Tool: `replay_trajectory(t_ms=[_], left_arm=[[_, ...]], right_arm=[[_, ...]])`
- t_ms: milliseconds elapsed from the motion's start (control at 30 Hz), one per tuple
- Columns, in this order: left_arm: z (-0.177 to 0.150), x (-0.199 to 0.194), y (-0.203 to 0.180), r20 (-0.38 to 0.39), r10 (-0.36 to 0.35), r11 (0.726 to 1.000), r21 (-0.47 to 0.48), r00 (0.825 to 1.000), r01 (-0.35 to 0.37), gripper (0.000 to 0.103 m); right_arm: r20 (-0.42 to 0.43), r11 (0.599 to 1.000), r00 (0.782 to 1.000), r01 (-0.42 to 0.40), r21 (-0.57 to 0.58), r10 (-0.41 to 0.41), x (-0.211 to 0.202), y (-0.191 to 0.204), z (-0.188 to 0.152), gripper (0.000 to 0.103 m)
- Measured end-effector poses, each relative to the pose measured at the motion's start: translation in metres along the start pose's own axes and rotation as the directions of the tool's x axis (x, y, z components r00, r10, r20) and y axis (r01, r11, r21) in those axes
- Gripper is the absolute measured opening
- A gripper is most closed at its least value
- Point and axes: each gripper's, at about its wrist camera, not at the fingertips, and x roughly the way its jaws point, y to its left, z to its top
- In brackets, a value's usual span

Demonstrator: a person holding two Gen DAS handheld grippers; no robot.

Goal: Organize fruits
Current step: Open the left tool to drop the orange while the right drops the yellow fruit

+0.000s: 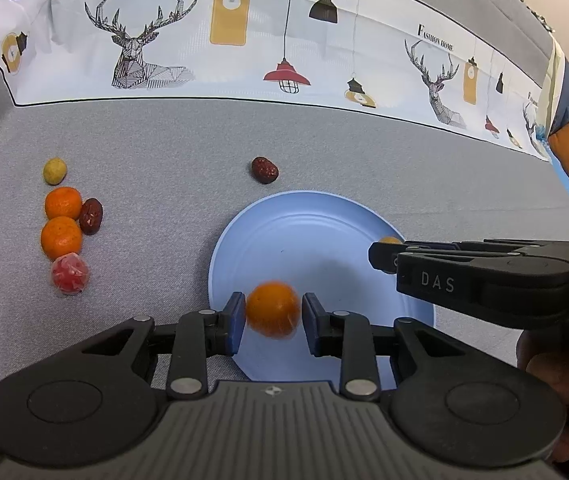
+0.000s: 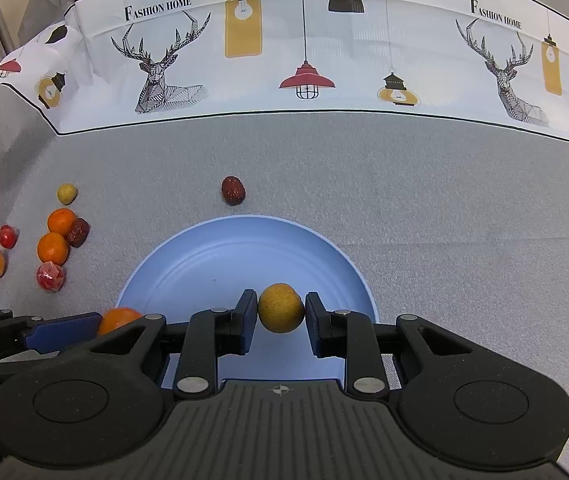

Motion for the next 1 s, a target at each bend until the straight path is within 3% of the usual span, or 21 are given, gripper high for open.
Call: replay_trajectory(t_ms=[367,433,467,1000], left_arm=[[-0.0007,-0.0021,0.0006,0.008,-0.013,1.0,-0.009,1.0,0.013,0.035],[-0.0005,-0.003,0.0015,0.009,-0.016,1.0,-0.014,1.0,0.016,0.036],[-0.0003,-0.003,0.0014,0.009,-0.014,1.0,-0.014,1.0,0.014,0.037],[-0.0002,-0.0023,0.0037,0.001,-0.015,1.0,-0.018,1.0,0.015,0.04]], right_arm=[[0.0,1.0,1.0,0.006,0.003,-0.006,0.0004,-0.0001,-0.0006,0.03],[0.002,1.0,1.0,0.018,0.006,-0.018,0.0004,-0.0016,-0.0009,0.05],[0.005,1.0,1.0,0.024,0.009,-0.024,-0.0001,-0.0023,-0.001,0.052],[-0.007,0.999,0.999,0.036,0.002,-0.036,0.0016,-0.0013,-0.0011,0.053]])
